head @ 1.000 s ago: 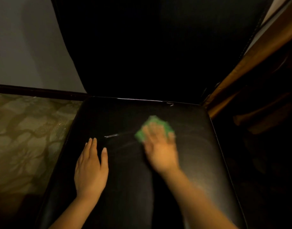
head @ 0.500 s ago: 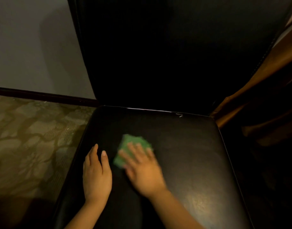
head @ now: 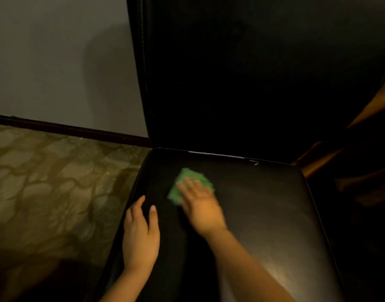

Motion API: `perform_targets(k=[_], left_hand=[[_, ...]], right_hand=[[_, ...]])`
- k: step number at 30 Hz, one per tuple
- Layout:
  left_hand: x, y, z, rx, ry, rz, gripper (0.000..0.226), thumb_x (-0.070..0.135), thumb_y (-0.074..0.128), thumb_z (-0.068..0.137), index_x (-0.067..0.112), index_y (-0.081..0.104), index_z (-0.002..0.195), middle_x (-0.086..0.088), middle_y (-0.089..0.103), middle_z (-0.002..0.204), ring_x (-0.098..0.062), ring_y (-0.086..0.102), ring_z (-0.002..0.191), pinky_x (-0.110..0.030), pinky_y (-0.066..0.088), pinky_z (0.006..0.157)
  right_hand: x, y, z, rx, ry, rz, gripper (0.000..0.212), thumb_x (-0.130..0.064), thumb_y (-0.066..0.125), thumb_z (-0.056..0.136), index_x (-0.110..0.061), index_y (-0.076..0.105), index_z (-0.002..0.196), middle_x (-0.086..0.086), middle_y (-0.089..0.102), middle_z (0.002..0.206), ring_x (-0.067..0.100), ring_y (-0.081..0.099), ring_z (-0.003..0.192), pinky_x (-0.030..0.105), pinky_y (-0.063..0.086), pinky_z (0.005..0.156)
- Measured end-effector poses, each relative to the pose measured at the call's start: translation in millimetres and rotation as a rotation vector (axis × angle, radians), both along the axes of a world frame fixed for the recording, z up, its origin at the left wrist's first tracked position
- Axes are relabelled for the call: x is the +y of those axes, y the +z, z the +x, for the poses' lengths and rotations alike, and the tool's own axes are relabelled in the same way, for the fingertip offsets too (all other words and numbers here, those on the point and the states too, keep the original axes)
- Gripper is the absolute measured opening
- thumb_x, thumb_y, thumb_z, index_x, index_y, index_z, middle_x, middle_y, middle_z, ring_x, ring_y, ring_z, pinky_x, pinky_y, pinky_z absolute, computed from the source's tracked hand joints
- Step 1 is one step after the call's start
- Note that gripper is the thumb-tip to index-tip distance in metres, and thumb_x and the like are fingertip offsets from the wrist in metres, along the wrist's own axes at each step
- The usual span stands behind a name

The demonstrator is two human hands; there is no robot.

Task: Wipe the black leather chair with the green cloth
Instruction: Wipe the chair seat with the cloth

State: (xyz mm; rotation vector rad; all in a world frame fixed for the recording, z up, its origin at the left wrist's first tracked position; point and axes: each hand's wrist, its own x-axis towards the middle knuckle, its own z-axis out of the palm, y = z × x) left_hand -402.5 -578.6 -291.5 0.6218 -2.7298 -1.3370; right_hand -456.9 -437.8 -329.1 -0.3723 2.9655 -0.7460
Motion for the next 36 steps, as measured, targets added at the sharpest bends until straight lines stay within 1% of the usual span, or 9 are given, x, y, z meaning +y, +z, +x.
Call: perform_targets(k=[4,10,15,18,22,28,31,34,36], left_hand=[[26.8,13.1,-8.9,-0.093,-0.169,-0.030,0.047,0.036,0.037,0.091,0.023,0.033,0.136,-0.005,0.036,0.144,-0.022,0.035,0.131,-0.038,0.037,0.101],[84.8,15.1,-39.5,-0.102,-0.445,-0.106,0.051,0.040,0.034,0.092,0.027,0.023,0.140,0.004,0.020,0.153,-0.012,0.014,0.140,-0.030,0.017,0.113],[106.2,1.9,-75.6,-0.111,-0.493,-0.185,0.052,0.040,0.032,0.093,0.025,0.020,0.141,0.002,0.016,0.154,-0.012,0.006,0.141,-0.032,0.010,0.115],[105.1,-2.0,-89.2,-0.110,-0.446,-0.178,0.050,0.038,0.034,0.093,0.023,0.026,0.140,0.000,0.021,0.153,-0.016,0.017,0.140,-0.034,0.019,0.112],[96.8,-7.3,-98.1,0.031,-0.332,-0.044,0.040,0.029,0.040,0.091,0.017,0.044,0.129,-0.005,0.045,0.137,-0.021,0.044,0.124,-0.032,0.039,0.094],[60.5,-16.5,-90.1,0.089,-0.138,-0.218,0.033,0.023,0.044,0.089,0.013,0.053,0.119,-0.011,0.058,0.120,-0.028,0.057,0.104,-0.034,0.045,0.074],[49.6,-18.5,-84.8,0.081,-0.236,-0.271,0.033,0.024,0.044,0.089,0.014,0.052,0.120,-0.008,0.057,0.123,-0.026,0.058,0.104,-0.031,0.044,0.071],[51.7,-13.5,-82.1,0.038,-0.248,-0.243,0.037,0.028,0.042,0.090,0.019,0.046,0.125,-0.002,0.051,0.130,-0.020,0.057,0.104,-0.026,0.044,0.070],[53.0,-10.5,-84.2,0.028,-0.256,-0.235,0.040,0.031,0.041,0.090,0.020,0.043,0.128,0.000,0.049,0.132,-0.015,0.058,0.101,-0.019,0.039,0.066]], right_hand=[[131.4,18.2,2.6,-0.124,-0.519,-0.006,0.055,-0.030,0.054,0.091,-0.005,0.035,0.136,0.017,0.036,0.146,0.030,0.033,0.134,0.037,0.026,0.111],[184.2,18.4,-24.8,-0.108,-0.635,0.083,0.054,-0.032,0.047,0.093,-0.007,0.033,0.139,0.014,0.032,0.149,0.031,0.029,0.136,0.041,0.030,0.109],[176.9,13.8,-55.1,0.038,-0.648,0.118,0.041,-0.028,0.049,0.093,-0.002,0.049,0.125,0.018,0.053,0.130,0.035,0.042,0.119,0.041,0.035,0.100],[161.6,15.6,-73.4,0.067,-0.601,0.116,0.034,-0.025,0.047,0.093,-0.001,0.056,0.116,0.019,0.058,0.119,0.036,0.045,0.112,0.041,0.036,0.097],[105.6,14.8,-111.2,0.076,-0.443,0.098,0.029,-0.023,0.047,0.092,0.001,0.061,0.101,0.022,0.061,0.108,0.039,0.048,0.103,0.042,0.037,0.090],[3.2,15.6,-136.2,0.039,-0.136,-0.012,0.035,-0.029,0.043,0.093,-0.002,0.057,0.111,0.018,0.059,0.114,0.034,0.044,0.107,0.044,0.036,0.089],[35.5,15.3,-136.1,0.067,-0.100,0.088,0.034,-0.036,0.046,0.090,-0.007,0.061,0.103,0.015,0.063,0.108,0.034,0.050,0.103,0.041,0.040,0.081],[107.4,9.0,-121.3,0.162,-0.290,0.170,0.032,-0.037,0.051,0.084,-0.008,0.062,0.084,0.018,0.066,0.087,0.037,0.057,0.087,0.041,0.046,0.068],[148.7,10.8,-110.1,0.153,-0.426,0.234,0.034,-0.037,0.049,0.085,-0.005,0.063,0.083,0.020,0.065,0.084,0.039,0.057,0.083,0.042,0.047,0.065]])
